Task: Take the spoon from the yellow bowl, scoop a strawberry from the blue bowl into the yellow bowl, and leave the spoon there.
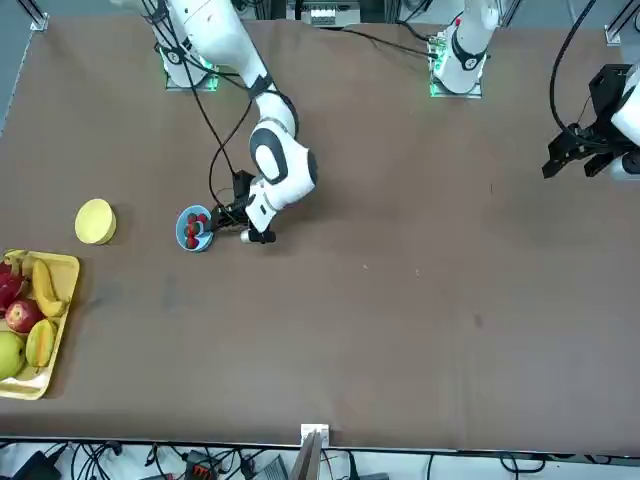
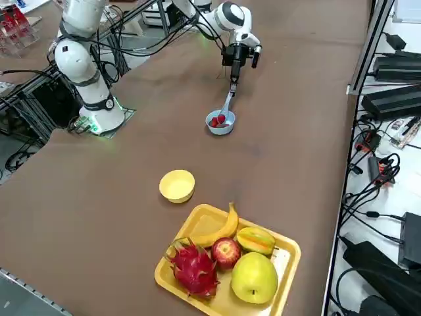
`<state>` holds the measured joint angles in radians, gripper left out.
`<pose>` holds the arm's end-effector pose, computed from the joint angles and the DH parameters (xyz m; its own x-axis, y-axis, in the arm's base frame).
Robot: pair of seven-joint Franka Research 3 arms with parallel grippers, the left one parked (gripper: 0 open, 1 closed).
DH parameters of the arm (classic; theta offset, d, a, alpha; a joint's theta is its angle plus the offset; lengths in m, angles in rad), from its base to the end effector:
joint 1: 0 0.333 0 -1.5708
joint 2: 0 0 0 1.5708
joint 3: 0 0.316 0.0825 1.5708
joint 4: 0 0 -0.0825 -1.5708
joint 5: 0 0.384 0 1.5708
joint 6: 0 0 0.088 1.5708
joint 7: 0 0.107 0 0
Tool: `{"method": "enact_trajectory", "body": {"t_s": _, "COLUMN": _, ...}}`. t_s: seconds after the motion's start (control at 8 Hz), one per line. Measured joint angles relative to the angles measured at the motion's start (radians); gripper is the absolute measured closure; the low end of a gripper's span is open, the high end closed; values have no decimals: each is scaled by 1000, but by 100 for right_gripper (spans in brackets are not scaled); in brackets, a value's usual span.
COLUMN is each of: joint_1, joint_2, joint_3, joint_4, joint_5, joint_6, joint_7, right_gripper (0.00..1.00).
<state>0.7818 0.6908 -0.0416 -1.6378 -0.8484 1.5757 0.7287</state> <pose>0.5079 0.3592 0.2104 0.9499 0.2814 -0.1361 0.2483 -0.4147 0.8754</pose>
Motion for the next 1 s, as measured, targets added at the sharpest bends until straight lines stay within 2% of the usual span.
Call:
{"method": "enact_trajectory", "body": {"t_s": 0.62, "joint_1": 10, "joint_2": 0, "joint_3": 0, "joint_4": 2, "joint_5": -38, "joint_6": -55, "joint_7": 0, "right_gripper": 90}}
{"method": "enact_trajectory", "body": {"t_s": 1.0, "joint_1": 11, "joint_2": 0, "joint_3": -7, "joint_4": 5, "joint_5": -58, "joint_6": -140, "joint_7": 0, "right_gripper": 90}}
